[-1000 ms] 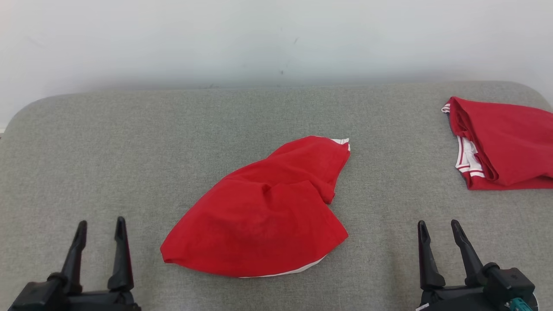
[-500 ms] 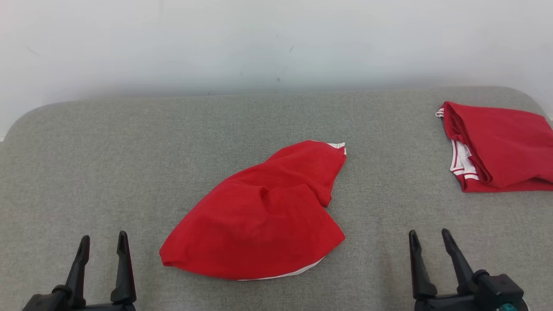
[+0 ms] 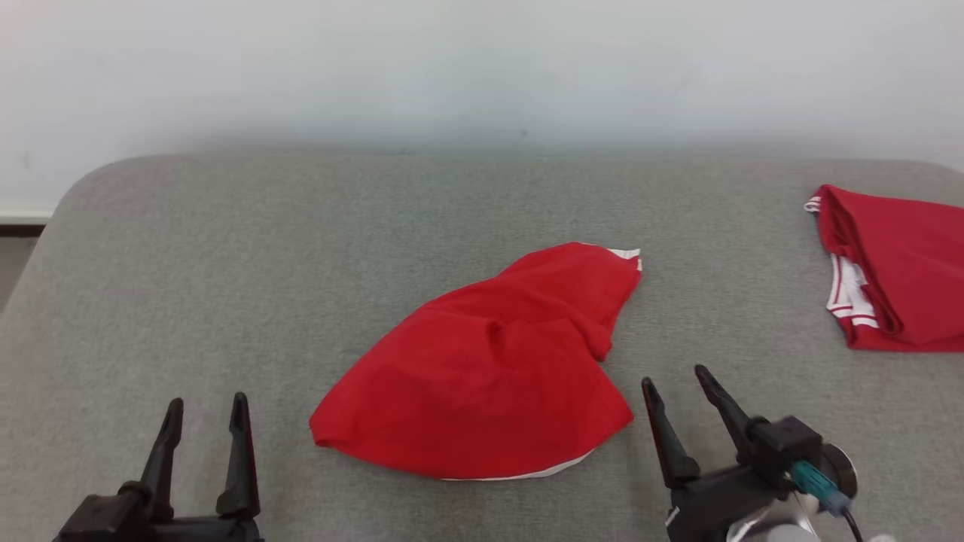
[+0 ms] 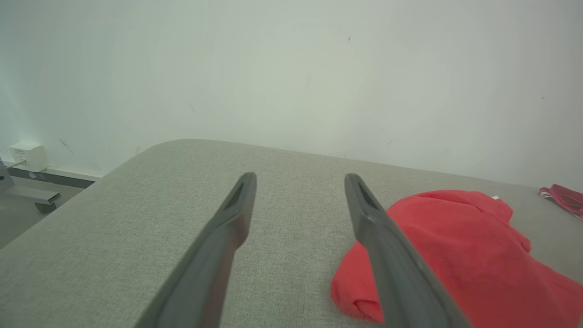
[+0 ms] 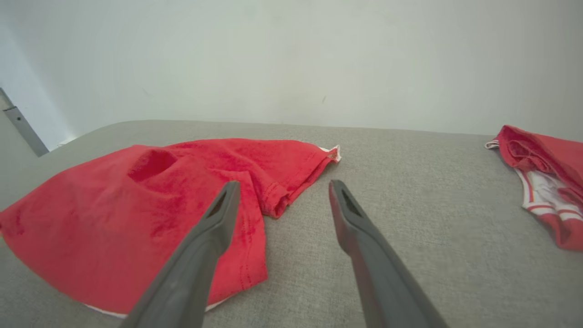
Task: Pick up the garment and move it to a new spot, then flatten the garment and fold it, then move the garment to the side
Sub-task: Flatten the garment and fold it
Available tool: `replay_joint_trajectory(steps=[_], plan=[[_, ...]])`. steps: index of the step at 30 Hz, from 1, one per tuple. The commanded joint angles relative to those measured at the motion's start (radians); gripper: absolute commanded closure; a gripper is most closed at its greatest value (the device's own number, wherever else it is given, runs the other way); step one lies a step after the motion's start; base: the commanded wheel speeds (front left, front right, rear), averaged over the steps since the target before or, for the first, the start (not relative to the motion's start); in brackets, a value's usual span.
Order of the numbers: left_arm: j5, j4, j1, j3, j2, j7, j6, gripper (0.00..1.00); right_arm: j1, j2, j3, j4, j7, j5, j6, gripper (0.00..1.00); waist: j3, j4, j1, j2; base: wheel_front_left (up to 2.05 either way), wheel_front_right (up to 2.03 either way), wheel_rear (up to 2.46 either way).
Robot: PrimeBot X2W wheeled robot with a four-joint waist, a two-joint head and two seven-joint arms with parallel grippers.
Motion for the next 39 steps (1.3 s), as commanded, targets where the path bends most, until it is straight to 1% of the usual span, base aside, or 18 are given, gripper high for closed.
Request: replay_joint_trajectory(steps=[1, 7, 13, 14, 15, 16, 20, 22, 23, 25, 28, 33, 37, 39], plan=[[-0.005, 0.005, -0.013, -0.005, -0.003, 0.0, -0.001, 0.0, -0.03, -0.006, 0.015, 0.034, 0.005, 0.006, 0.0, 0.0, 0.019, 0.035, 0.0, 0.0, 0.0, 0.0, 0.0], [-0.012, 0.022, -0.028, -0.024, -0.006, 0.0, -0.006, 0.0, -0.121, -0.007, 0.055, 0.206, 0.021, 0.029, 0.0, 0.0, 0.042, 0.093, 0.0, 0.0, 0.0, 0.0, 0.0], [-0.025, 0.037, -0.039, -0.025, -0.007, 0.0, -0.009, 0.0, -0.174, -0.001, 0.084, 0.354, 0.018, 0.069, 0.0, 0.0, 0.06, 0.123, 0.0, 0.0, 0.0, 0.0, 0.0], [-0.026, 0.038, -0.041, -0.026, -0.008, 0.0, -0.009, 0.0, -0.181, 0.001, 0.088, 0.371, 0.015, 0.076, 0.0, 0.44, 0.063, 0.124, 0.0, 0.0, 0.0, 0.0, 0.0], [-0.027, 0.039, -0.041, -0.025, -0.008, 0.0, -0.009, 0.0, -0.187, 0.001, 0.094, 0.384, 0.012, 0.085, 0.0, 0.8, 0.066, 0.123, 0.0, 0.0, 0.0, 0.0, 0.0], [-0.028, 0.039, -0.042, -0.023, -0.008, 0.0, -0.007, 0.0, -0.191, 0.0, 0.101, 0.393, 0.007, 0.092, 0.0, 1.0, 0.068, 0.12, 0.0, 0.0, 0.0, 0.0, 0.0], [-0.04, 0.045, -0.04, -0.02, -0.008, 0.0, -0.007, 0.0, -0.2, -0.012, 0.111, 0.405, -0.011, 0.118, 0.0, 1.0, 0.068, 0.096, 0.0, 0.0, 0.0, 0.0, 0.0], [-0.04, 0.05, -0.034, -0.019, -0.008, 0.0, -0.008, 0.0, -0.195, -0.019, 0.111, 0.395, -0.016, 0.128, 0.0, 1.0, 0.062, 0.076, 0.0, 0.0, 0.0, 0.0, 0.0], [-0.04, 0.051, -0.03, -0.016, -0.007, 0.0, -0.008, 0.0, -0.18, -0.025, 0.106, 0.377, -0.02, 0.137, 0.0, 1.0, 0.056, 0.054, 0.0, 0.0, 0.0, 0.0, 0.0], [-0.04, 0.052, -0.029, -0.017, -0.008, 0.0, -0.008, 0.0, -0.17, -0.033, 0.101, 0.364, -0.02, 0.142, 0.0, 1.0, 0.053, 0.045, 0.0, 0.0, 0.0, 0.0, 0.0], [-0.039, 0.053, -0.024, -0.014, -0.007, 0.0, -0.007, 0.0, -0.131, -0.05, 0.083, 0.288, -0.021, 0.16, 0.0, 1.0, 0.043, 0.012, 0.0, 0.0, 0.0, 0.0, 0.0], [-0.041, 0.061, -0.016, -0.02, -0.007, 0.0, -0.007, 0.0, -0.006, -0.104, 0.055, 0.149, -0.021, 0.171, 0.0, 1.0, 0.032, -0.029, 0.0, 0.0, 0.0, 0.0, 0.0], [-0.049, 0.063, -0.016, -0.025, -0.007, 0.0, -0.006, 0.0, 0.117, -0.14, -0.005, 0.046, -0.01, 0.17, 0.0, 1.0, 0.034, -0.043, 0.0, 0.0, 0.0, 0.0, 0.0], [-0.051, 0.066, -0.016, -0.023, -0.007, 0.0, -0.006, 0.0, 0.18, -0.146, -0.039, -0.004, 0.011, 0.165, 0.0, 1.0, 0.037, -0.048, 0.0, 0.0, 0.0, 0.0, 0.0]])
